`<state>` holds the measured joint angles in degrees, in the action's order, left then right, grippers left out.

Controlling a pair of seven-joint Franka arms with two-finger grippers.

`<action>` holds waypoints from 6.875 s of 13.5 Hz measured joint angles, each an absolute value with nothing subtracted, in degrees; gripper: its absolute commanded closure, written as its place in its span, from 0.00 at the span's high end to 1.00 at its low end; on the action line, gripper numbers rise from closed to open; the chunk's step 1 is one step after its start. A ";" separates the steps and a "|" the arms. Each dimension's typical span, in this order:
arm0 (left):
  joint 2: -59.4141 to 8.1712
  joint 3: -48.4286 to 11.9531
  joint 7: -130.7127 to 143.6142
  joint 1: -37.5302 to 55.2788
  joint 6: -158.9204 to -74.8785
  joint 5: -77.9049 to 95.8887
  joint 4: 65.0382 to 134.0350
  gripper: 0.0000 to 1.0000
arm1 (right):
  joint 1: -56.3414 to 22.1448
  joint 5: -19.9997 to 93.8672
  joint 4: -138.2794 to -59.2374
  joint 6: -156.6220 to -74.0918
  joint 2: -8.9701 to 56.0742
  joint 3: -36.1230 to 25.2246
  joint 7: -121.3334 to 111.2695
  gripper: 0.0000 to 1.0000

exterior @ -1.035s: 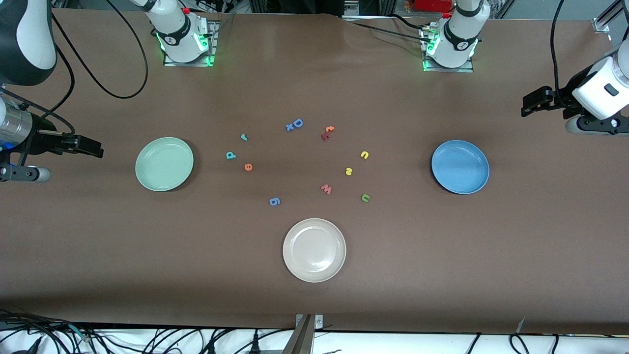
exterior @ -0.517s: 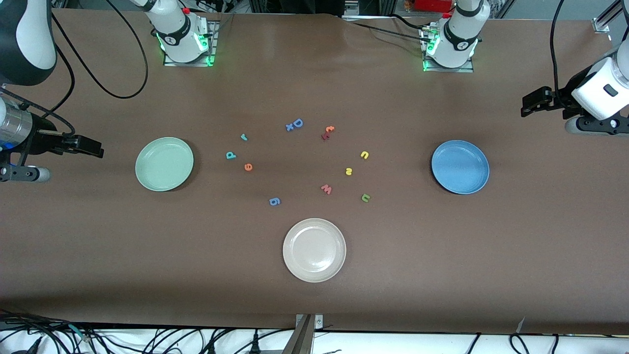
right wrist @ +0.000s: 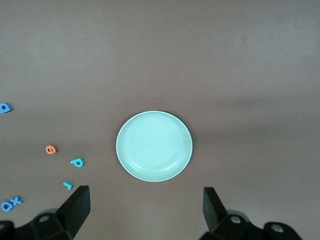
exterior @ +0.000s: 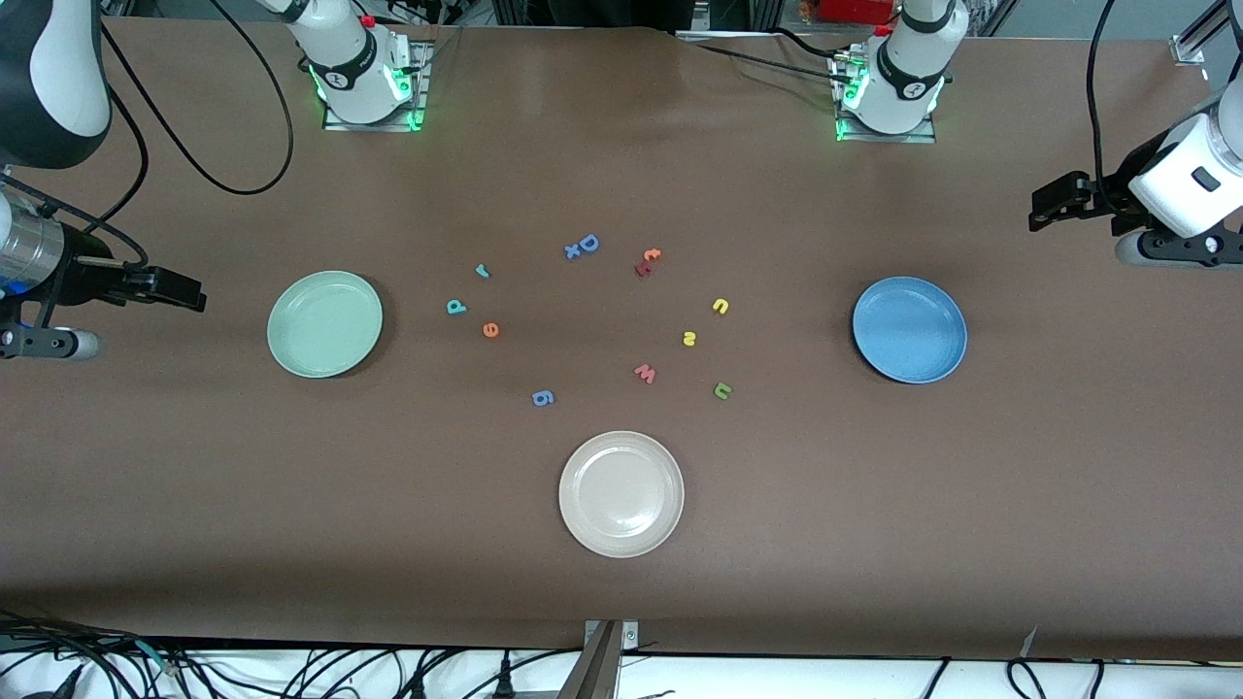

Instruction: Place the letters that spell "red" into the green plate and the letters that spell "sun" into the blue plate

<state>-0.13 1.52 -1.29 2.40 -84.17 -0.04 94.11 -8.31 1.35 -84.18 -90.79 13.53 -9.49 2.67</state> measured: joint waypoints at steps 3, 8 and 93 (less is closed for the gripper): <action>-0.27 1.50 -1.29 2.41 -84.17 -0.04 94.11 1.00 | -8.32 1.35 -84.18 -90.78 13.53 -9.49 2.67 1.00; -0.40 1.47 -1.29 2.47 -84.17 -0.04 94.11 1.00 | -8.33 1.35 -84.18 -90.77 13.53 -9.49 2.67 1.00; -40.48 -19.40 37.08 17.44 -139.53 -12.72 101.32 1.00 | -23.51 5.77 -126.70 -143.89 24.37 1.78 57.48 0.58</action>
